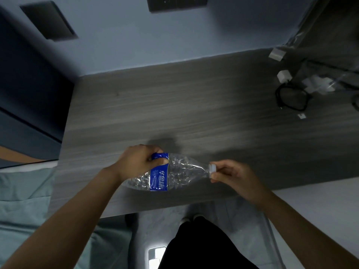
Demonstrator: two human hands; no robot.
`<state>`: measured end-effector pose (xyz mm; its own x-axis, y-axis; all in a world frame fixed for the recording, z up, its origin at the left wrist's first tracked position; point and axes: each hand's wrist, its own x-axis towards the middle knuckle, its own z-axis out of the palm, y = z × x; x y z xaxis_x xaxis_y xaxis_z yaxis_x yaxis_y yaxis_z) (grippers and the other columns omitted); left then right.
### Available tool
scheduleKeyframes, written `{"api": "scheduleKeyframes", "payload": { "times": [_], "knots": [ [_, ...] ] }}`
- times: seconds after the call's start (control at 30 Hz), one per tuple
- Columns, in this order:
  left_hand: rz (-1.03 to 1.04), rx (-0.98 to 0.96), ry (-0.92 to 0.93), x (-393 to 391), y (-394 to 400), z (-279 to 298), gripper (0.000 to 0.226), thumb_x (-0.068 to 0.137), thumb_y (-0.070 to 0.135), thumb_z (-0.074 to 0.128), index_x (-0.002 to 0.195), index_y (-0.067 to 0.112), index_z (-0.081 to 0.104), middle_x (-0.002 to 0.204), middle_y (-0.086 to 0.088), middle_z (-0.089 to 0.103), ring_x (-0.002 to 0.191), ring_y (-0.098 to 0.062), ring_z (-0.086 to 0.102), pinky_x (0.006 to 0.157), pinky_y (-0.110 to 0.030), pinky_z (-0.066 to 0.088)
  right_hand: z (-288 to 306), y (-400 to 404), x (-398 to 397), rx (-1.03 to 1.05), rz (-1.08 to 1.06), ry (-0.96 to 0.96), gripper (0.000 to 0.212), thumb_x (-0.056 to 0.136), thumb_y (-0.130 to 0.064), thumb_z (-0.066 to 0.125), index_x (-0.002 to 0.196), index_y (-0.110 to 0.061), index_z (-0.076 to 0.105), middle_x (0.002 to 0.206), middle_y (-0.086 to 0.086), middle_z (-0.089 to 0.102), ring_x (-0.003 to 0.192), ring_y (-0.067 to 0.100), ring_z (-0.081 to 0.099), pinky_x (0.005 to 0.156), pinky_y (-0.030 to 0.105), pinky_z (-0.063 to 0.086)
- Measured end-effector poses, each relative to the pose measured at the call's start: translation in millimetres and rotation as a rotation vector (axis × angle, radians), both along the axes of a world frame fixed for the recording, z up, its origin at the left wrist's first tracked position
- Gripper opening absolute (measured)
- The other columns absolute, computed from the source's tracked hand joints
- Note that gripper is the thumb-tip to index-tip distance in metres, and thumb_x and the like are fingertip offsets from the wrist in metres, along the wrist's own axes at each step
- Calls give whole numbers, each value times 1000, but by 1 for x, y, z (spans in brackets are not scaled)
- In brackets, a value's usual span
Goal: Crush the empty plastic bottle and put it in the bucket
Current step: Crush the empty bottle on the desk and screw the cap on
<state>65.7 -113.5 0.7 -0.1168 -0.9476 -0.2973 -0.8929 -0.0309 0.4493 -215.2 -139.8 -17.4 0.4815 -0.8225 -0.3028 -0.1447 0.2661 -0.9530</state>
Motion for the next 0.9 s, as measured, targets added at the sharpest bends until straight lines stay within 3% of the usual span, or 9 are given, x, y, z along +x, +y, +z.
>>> {"api": "scheduleKeyframes", "payload": {
  "times": [0.17,0.3,0.43,0.5,0.6,0.77,0.9],
  "knots": [
    [-3,54,22,3,-3,2,23,86,41,54,95,22,62,72,13,57,65,-3,53,59,-17,36,-6,1,2,-101,27,60,31,70,7,69,88,-19,66,68,-7,73,69,-3,65,71,9,51],
    [28,160,77,2,-2,0,21,85,41,54,93,23,61,77,10,61,73,-9,59,70,-30,44,0,-3,3,-204,88,56,40,67,13,68,89,-19,60,97,-2,62,89,-9,61,83,8,48],
    [92,143,108,0,0,-3,21,85,42,54,92,24,62,81,2,67,76,-15,63,72,-31,45,0,-8,3,-158,44,27,48,69,9,68,96,-30,60,98,-4,65,83,-5,64,78,8,50],
    [81,127,95,0,-1,-1,22,85,43,53,92,24,61,81,3,67,76,-15,63,70,-30,43,-3,-8,3,-90,-29,-6,42,72,9,66,98,-24,62,99,-6,65,81,-7,64,75,9,51],
    [57,105,52,-1,-3,1,25,85,44,52,97,23,61,85,1,68,77,-15,63,69,-28,42,-6,-8,3,-60,-48,33,32,73,8,65,101,-9,64,97,5,67,75,-11,63,73,6,50],
    [64,98,45,-1,-1,2,27,85,45,52,99,23,60,85,4,67,75,-12,61,68,-27,42,-1,-8,2,-94,-20,51,38,69,10,68,86,-24,63,90,-3,67,77,-12,62,74,3,47],
    [61,82,26,-2,0,1,27,85,45,52,98,22,60,88,0,70,78,-14,63,68,-28,44,-3,-8,2,-87,-33,52,40,69,8,69,87,-27,64,91,-3,68,77,-11,63,74,4,48]
  ]
}}
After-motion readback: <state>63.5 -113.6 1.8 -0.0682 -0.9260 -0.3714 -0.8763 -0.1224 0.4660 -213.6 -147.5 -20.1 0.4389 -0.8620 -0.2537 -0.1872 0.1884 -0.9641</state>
